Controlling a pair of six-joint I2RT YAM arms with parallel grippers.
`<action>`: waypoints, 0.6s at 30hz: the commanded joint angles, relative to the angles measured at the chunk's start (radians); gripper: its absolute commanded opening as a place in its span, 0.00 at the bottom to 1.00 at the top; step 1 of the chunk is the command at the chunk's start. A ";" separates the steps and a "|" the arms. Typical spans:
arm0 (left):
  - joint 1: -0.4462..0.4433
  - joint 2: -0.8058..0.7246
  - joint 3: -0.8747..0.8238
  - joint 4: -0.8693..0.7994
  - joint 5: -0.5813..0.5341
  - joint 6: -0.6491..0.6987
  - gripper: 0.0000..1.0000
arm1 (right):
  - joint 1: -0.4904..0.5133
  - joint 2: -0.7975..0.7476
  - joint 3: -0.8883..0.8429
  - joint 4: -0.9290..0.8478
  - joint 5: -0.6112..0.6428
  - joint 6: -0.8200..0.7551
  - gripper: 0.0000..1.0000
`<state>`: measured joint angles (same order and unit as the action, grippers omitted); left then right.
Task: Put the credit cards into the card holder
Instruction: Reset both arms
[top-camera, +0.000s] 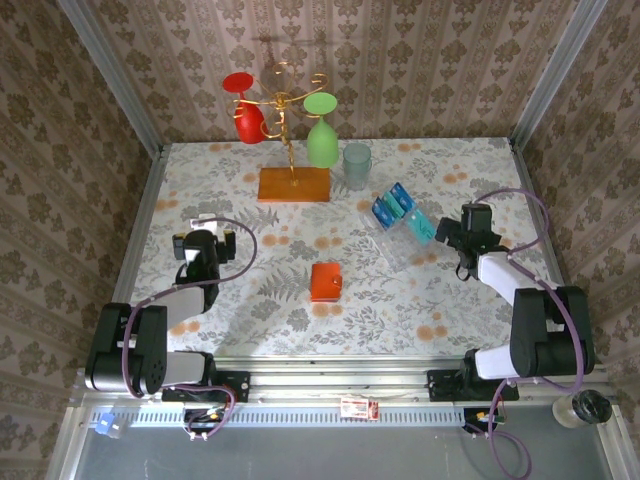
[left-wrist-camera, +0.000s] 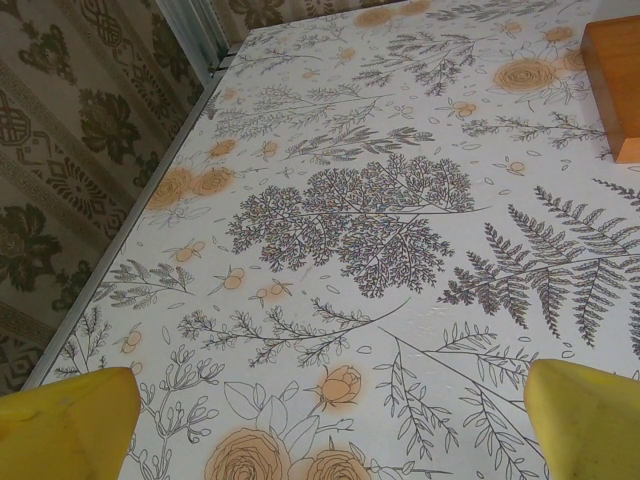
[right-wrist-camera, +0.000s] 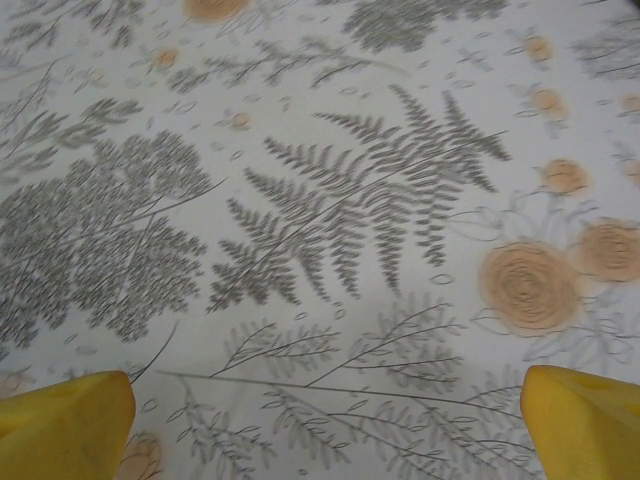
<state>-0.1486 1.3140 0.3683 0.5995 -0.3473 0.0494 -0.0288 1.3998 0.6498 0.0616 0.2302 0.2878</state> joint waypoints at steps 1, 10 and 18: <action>0.009 0.011 0.034 0.008 0.003 0.013 1.00 | 0.016 0.019 0.023 0.009 -0.135 -0.078 1.00; 0.010 -0.001 0.028 -0.001 0.002 0.015 1.00 | 0.044 -0.065 -0.055 0.198 -0.204 -0.140 1.00; 0.010 -0.004 0.025 0.006 0.021 0.018 1.00 | 0.043 -0.056 -0.086 0.336 -0.158 -0.202 1.00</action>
<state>-0.1486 1.3140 0.3683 0.5991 -0.3435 0.0498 0.0120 1.3399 0.5892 0.2955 0.0475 0.1326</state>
